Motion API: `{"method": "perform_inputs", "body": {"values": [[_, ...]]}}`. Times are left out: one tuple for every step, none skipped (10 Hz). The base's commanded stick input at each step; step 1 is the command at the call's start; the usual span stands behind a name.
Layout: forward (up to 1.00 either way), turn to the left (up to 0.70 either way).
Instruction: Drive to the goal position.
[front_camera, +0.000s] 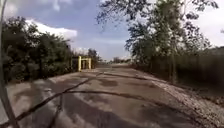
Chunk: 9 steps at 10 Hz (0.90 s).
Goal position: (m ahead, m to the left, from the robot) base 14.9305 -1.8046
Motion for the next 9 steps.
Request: {"method": "perform_inputs", "body": {"values": [[0.70, 0.22], [0.70, 0.28], [0.70, 0.29], [0.70, 0.21], [0.70, 0.13], [0.70, 0.05], [0.70, 0.00], [0.70, 0.00], [0.70, 0.00]]}}
